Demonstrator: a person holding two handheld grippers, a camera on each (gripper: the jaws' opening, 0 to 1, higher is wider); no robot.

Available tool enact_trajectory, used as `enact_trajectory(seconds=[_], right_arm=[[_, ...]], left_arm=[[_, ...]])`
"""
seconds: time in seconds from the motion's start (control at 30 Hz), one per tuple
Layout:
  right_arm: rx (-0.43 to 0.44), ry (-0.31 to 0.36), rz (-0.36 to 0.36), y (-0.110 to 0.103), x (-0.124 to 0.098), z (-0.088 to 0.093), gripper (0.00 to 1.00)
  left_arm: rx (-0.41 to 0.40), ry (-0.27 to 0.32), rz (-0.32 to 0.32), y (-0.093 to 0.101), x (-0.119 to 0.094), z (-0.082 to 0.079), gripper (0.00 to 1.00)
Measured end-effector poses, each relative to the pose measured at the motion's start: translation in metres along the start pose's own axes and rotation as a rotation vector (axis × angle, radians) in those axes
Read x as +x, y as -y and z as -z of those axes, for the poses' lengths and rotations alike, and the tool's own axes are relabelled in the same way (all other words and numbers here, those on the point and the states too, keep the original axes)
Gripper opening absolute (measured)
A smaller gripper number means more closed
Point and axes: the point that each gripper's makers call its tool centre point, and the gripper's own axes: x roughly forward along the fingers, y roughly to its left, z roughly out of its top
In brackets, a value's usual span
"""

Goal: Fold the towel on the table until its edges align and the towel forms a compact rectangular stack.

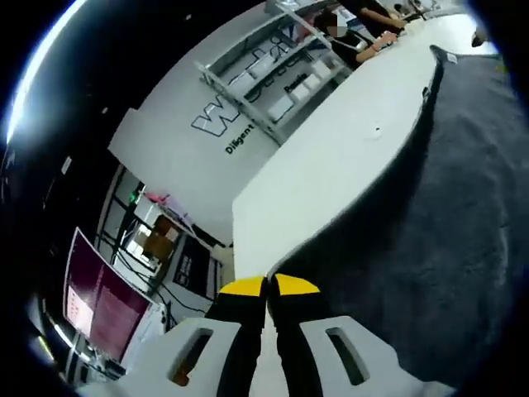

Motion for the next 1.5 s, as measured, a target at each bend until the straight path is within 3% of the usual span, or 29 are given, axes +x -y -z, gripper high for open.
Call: enact_trajectory(seconds=[0.13,0.4,0.7,0.8,0.93,1.1,1.5], right_arm=[[-0.004,-0.003,-0.001,-0.001,0.001,0.000,0.99],[-0.011,-0.015,-0.005,-0.004,0.003,0.003,0.99],[-0.015,-0.025,-0.006,-0.005,0.004,0.007,0.99],[-0.017,-0.026,-0.006,-0.005,0.004,0.007,0.99],[-0.016,-0.028,-0.005,-0.005,0.004,0.008,0.99],[-0.017,-0.031,-0.005,-0.005,0.004,0.009,0.99],[-0.015,-0.038,-0.004,-0.005,0.005,0.010,0.99]], left_arm=[[0.025,-0.019,-0.014,-0.001,0.015,0.000,0.03],[0.014,-0.061,-0.027,0.009,0.039,0.016,0.03],[-0.042,-0.070,-0.015,0.023,0.047,0.034,0.06],[-0.071,-0.074,-0.015,0.023,0.047,0.040,0.12],[-0.111,-0.065,-0.019,0.024,0.043,0.043,0.27],[-0.156,-0.064,-0.024,0.018,0.046,0.049,0.36],[-0.253,-0.094,-0.139,-0.009,0.060,0.066,0.71]])
